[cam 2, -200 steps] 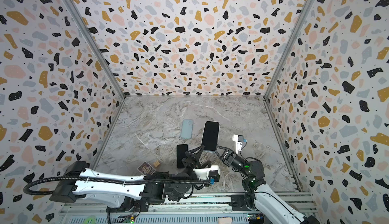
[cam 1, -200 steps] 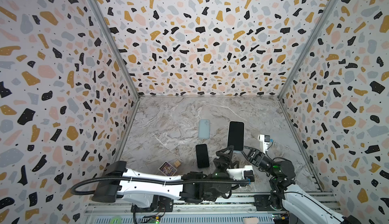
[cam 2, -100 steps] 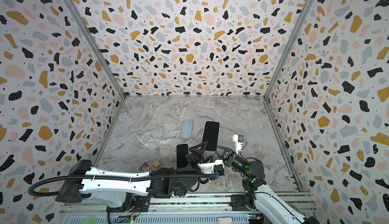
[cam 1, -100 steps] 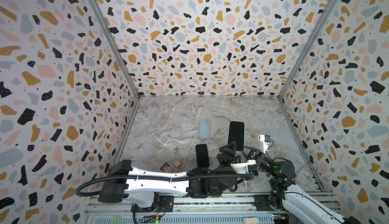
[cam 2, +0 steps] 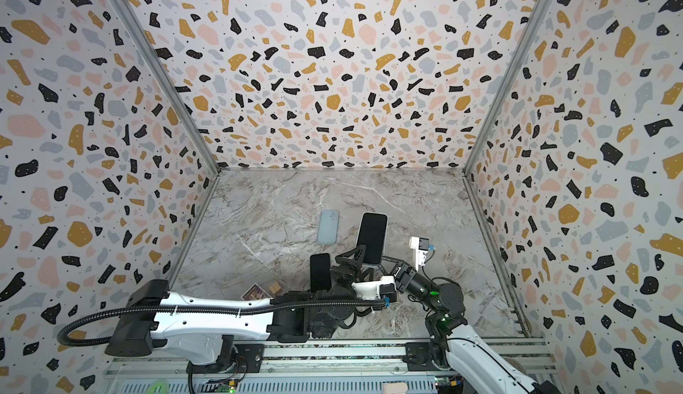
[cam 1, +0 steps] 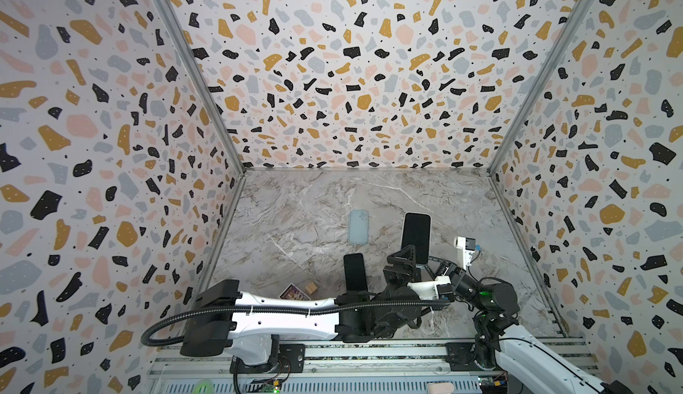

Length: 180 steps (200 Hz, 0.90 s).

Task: Take the phone out of the phone case
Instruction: Remove the phone case from the phone.

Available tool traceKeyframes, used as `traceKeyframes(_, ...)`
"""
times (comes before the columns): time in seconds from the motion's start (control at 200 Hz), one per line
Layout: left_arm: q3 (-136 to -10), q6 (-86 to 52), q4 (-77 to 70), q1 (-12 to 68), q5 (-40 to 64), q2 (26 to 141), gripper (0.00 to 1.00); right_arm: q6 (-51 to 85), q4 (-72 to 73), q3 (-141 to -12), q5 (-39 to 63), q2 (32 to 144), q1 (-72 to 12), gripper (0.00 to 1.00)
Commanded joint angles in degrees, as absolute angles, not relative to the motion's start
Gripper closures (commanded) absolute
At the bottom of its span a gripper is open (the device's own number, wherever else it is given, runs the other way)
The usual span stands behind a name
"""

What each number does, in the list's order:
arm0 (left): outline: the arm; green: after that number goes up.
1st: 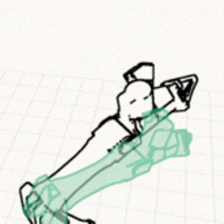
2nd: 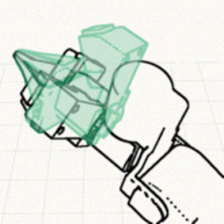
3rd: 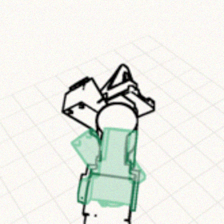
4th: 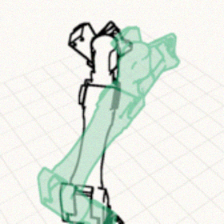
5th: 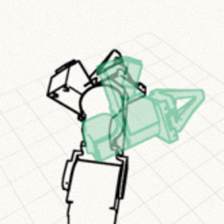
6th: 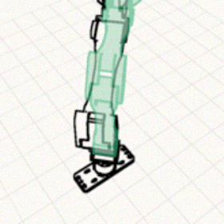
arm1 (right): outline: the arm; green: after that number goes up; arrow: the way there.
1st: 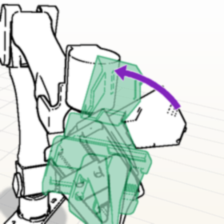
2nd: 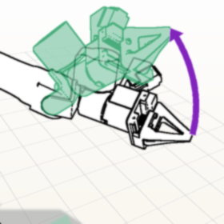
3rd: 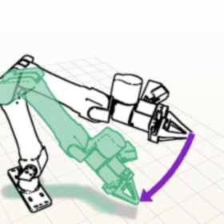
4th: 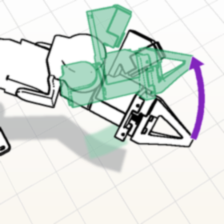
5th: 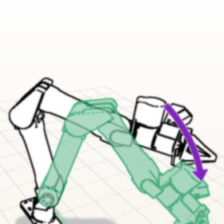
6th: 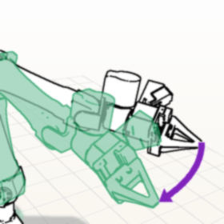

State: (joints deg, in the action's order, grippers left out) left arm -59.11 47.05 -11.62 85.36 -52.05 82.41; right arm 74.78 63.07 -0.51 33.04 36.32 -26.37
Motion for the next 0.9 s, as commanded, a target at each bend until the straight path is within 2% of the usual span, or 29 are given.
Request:
traceKeyframes(0.0, -61.79, 47.84, -14.06, 84.77, -51.68, 82.43, 0.22, 74.58, 67.74, -1.27, 33.22, 35.85, -26.37, 1.0)
traceKeyframes(0.651, -63.78, 49.39, -11.74, 83.6, -49.84, 84.34, 0.24, 74.62, 68.81, -1.41, 33.49, 36.97, -26.31, 1.0)
traceKeyframes(0.897, -64.05, 51.53, -13.86, 82.89, -50.54, 85.64, 0.35, 74.75, 69.08, -1.41, 33.66, 36.74, -26.33, 1.0)
